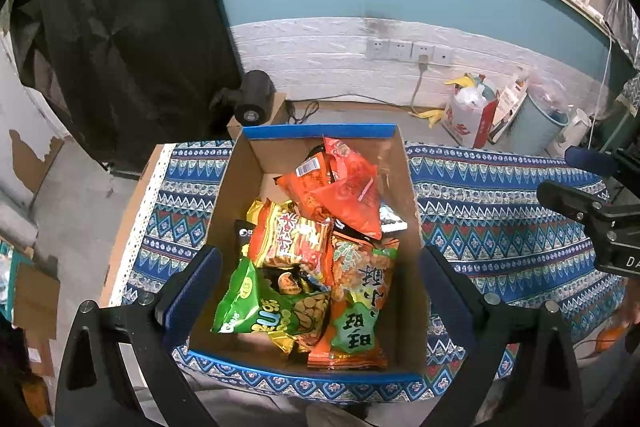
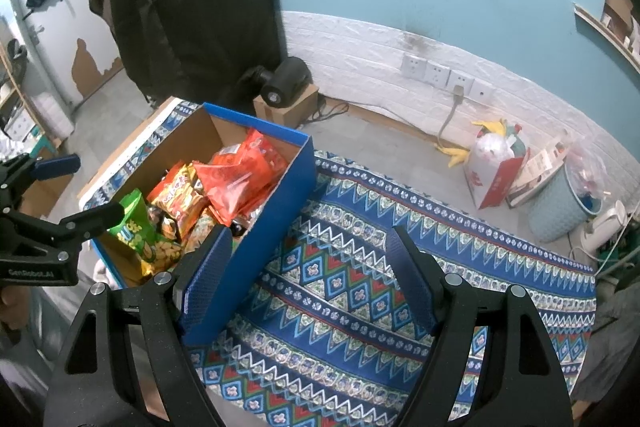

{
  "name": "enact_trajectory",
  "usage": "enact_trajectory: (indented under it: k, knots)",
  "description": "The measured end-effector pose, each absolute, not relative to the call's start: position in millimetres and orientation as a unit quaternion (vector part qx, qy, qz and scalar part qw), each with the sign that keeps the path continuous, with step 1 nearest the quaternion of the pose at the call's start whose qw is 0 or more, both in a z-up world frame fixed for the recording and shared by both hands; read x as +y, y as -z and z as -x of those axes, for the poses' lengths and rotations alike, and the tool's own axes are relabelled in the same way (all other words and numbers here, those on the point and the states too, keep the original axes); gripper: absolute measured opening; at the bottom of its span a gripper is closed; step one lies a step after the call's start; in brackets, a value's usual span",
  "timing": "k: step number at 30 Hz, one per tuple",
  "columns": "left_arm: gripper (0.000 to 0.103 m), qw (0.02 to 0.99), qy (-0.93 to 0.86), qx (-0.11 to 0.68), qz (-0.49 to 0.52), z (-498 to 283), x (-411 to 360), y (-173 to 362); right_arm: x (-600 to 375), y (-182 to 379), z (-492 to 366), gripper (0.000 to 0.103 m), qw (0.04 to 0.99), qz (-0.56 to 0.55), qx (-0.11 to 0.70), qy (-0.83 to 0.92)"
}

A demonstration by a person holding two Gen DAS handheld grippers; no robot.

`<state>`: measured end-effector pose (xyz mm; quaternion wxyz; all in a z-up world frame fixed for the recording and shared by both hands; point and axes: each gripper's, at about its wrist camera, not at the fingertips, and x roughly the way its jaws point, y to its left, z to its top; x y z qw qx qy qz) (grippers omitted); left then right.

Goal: Organize snacks

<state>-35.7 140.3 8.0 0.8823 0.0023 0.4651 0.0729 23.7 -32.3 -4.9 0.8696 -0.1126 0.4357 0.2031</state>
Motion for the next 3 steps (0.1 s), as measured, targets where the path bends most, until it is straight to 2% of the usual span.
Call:
enact_trajectory:
  k: [3]
  knots:
    - [0.099, 0.883, -0.073, 0.464, -0.007, 34.8, 139.3, -8.4, -32.3, 5.0, -23.7, 0.078, 0.869, 0.113, 0.436, -0.203]
